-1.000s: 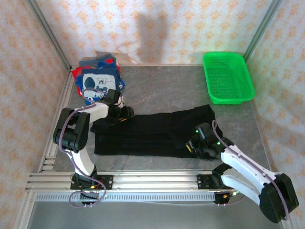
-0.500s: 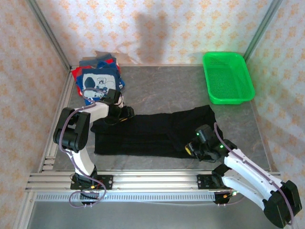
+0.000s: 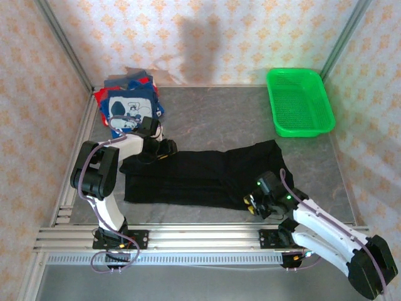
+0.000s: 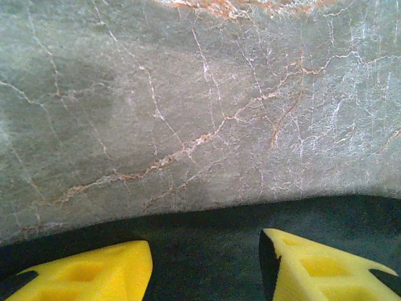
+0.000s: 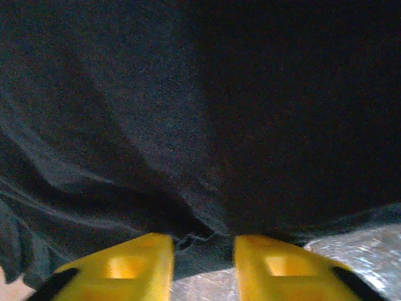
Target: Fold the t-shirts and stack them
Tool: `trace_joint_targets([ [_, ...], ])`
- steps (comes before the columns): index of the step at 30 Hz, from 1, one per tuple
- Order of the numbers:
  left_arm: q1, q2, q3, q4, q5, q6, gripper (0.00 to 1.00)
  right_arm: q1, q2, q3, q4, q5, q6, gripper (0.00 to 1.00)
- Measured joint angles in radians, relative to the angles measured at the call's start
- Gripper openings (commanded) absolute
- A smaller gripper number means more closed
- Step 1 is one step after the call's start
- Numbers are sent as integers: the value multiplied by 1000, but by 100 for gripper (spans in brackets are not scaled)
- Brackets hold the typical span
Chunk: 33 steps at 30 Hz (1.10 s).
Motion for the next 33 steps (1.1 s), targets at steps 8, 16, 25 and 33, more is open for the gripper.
trace_joint_targets([
  [8, -3, -33, 1, -42, 6, -5, 60, 0, -32, 330, -220, 190, -149, 64],
  [16, 8, -317, 64, -229, -6, -13, 72, -1, 16, 490, -198, 324, -394, 79],
  [25, 113, -455, 106, -364, -46, 34, 70, -40, 184, 404, -64, 323, -441, 76],
  [33, 174, -381, 14, -398, -75, 60, 59, -66, 349, 352, 56, 317, -435, 75],
])
